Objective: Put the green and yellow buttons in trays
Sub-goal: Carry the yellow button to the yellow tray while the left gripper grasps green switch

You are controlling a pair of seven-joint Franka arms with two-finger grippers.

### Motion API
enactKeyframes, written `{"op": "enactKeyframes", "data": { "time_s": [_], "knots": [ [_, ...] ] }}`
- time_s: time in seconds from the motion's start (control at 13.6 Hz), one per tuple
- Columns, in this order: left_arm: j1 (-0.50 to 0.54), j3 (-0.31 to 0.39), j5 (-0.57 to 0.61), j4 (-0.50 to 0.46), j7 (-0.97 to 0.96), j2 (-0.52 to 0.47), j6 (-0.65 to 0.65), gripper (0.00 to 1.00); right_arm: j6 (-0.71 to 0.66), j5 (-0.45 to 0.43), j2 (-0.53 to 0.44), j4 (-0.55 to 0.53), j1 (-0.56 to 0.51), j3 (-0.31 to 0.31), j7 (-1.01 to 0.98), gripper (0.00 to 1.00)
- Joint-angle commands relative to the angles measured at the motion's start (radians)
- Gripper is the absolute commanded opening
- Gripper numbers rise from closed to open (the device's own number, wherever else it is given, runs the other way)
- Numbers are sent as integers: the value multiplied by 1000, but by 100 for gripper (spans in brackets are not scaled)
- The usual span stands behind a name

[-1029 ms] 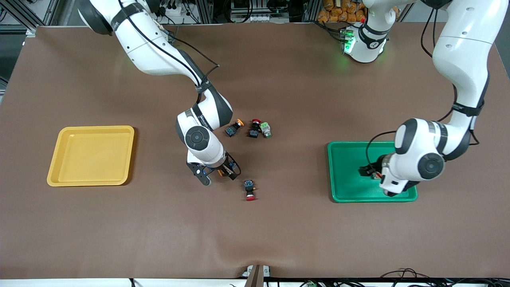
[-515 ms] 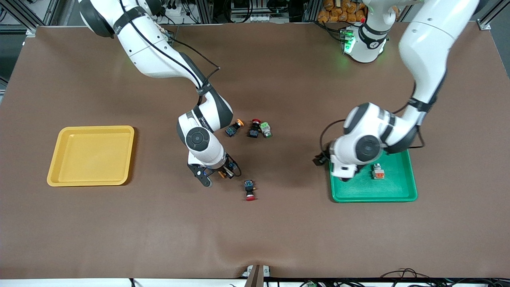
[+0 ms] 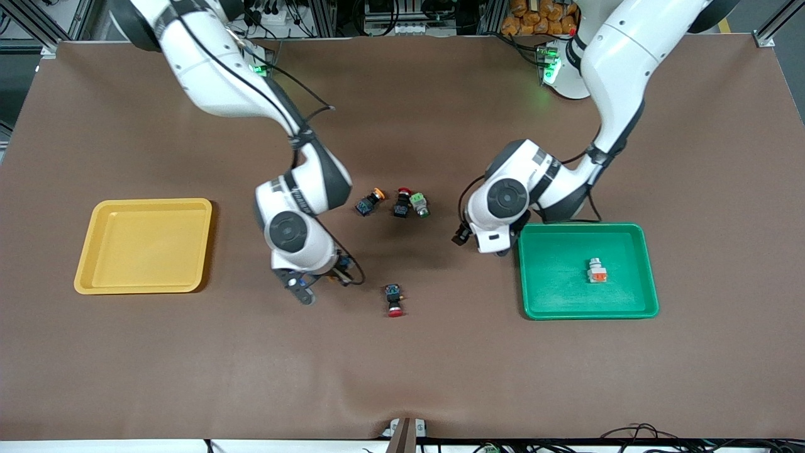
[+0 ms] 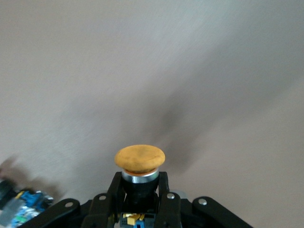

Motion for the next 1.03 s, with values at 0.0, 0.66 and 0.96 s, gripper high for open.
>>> {"op": "enactKeyframes", "data": {
  "time_s": [0.0,0.66,0.96],
  "knots": [
    [-45,4,-13,-60,-103,-13,104,100,-159,11,-68,9,-108,16,-202,0],
    [-167,12,0,-66,-328,36,230,100,-377,10,-187,-12,-342,15,-652,0],
    [-192,15,2,-63,-328,64,285,100,-414,5,-191,-76,-528,15,-991,0]
  ]
}}
